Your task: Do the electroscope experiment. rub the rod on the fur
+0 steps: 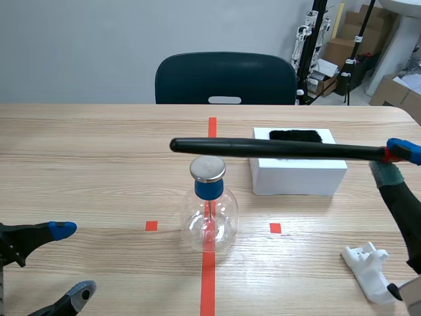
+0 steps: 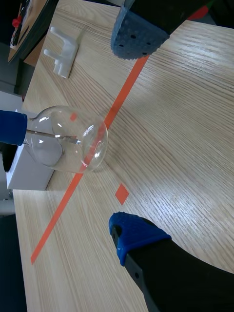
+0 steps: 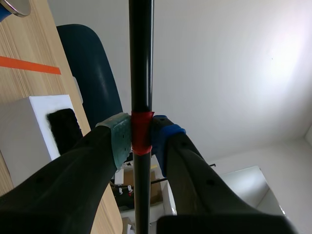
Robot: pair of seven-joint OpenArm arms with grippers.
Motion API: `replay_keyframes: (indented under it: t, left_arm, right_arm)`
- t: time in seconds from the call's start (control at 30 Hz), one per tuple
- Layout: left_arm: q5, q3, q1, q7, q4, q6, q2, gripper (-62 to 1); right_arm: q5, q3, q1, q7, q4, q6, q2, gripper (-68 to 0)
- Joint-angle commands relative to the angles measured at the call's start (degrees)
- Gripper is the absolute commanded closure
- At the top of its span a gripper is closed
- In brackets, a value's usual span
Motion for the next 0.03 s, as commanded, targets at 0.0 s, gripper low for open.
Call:
replay_keyframes:
  t: [0.0]
  left_arm:
    - [-0.57, -0.37, -0.33, -0.92, 0.35, -0.11, 0.11, -62.3]
  right_arm:
    - [0.17, 0.33, 0.68, 0.15, 0.59, -2.91, 0.76, -0.2]
